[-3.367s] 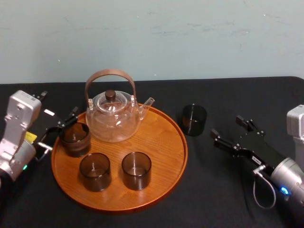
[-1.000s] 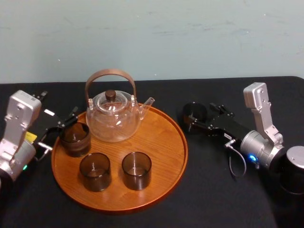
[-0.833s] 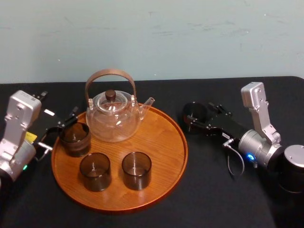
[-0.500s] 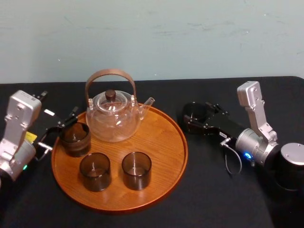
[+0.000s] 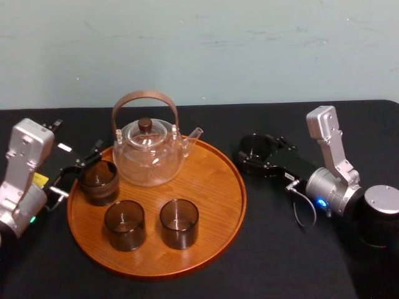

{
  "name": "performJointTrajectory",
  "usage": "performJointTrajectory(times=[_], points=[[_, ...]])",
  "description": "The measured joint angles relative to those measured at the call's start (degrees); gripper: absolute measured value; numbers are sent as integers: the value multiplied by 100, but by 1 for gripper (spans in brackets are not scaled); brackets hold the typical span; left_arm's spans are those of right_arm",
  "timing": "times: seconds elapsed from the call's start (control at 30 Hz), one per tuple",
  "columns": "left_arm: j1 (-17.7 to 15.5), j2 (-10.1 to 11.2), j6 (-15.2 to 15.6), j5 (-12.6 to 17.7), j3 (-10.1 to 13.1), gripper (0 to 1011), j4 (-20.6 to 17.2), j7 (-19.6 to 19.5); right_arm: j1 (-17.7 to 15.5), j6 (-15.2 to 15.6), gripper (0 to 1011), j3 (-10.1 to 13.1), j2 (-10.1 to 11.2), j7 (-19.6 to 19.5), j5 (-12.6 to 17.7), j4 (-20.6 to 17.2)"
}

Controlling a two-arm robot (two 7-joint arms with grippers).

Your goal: Pick up the glass from the table and place it on the tray.

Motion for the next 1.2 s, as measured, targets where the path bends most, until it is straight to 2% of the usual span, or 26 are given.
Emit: performJointTrajectory(times=[1.2], points=[[0,0,0,0,0,1001,0,0,45,54,1002,-10,-2,53,-1,91]])
